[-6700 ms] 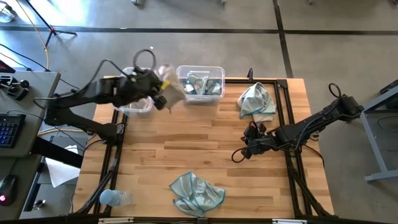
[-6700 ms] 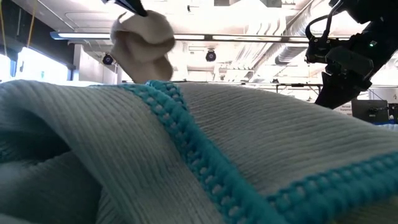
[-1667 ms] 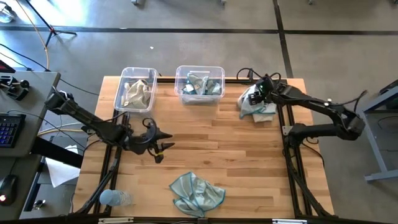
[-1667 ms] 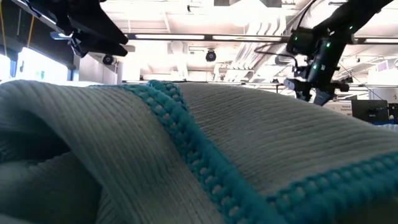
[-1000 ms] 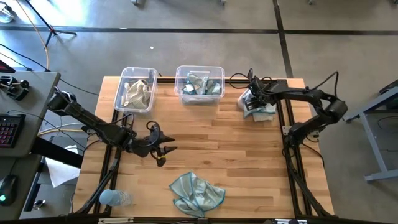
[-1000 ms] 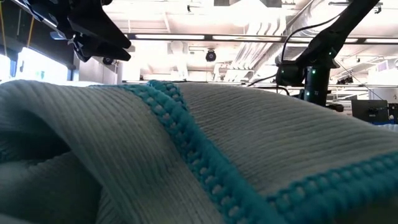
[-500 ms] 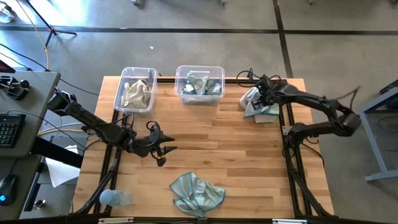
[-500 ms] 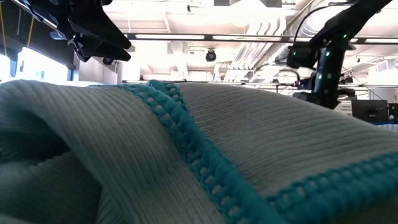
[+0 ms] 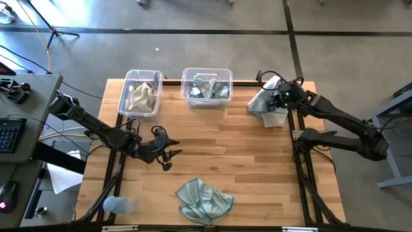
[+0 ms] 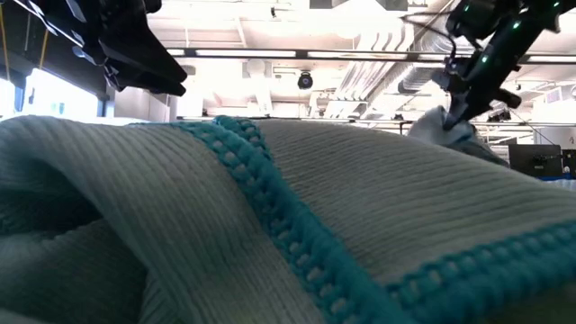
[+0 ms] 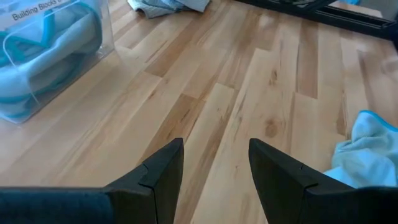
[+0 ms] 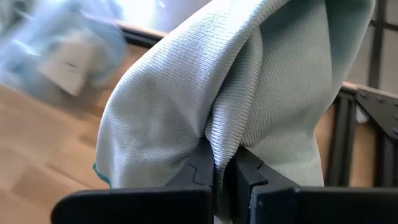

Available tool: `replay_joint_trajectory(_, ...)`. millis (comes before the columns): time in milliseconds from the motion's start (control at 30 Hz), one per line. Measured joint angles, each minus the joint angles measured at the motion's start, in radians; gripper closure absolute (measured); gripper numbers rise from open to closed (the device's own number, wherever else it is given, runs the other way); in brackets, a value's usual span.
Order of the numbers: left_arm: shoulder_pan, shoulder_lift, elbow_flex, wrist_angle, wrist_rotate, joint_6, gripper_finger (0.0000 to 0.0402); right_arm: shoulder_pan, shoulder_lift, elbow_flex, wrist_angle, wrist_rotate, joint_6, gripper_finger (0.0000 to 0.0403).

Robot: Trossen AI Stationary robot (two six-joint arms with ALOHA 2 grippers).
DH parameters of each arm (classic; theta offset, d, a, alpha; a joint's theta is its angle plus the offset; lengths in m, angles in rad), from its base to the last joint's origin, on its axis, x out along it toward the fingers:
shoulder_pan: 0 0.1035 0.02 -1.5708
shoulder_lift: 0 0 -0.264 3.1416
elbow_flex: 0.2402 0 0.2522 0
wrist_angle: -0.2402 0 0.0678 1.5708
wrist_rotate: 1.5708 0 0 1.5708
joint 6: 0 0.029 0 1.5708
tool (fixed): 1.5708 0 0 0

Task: Sort microfiber towel by color & place in baskets
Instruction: Put the top blue microfiber cloth into the right transparent bin

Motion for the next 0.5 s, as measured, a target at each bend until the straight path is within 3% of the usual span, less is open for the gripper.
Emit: replay_joint_trajectory(500,0.0,0.0,0.0,0.0,-0.016,0.02,0.0232,0.165,-0.038,0.035,0.287,-0.028,0.0,0.04)
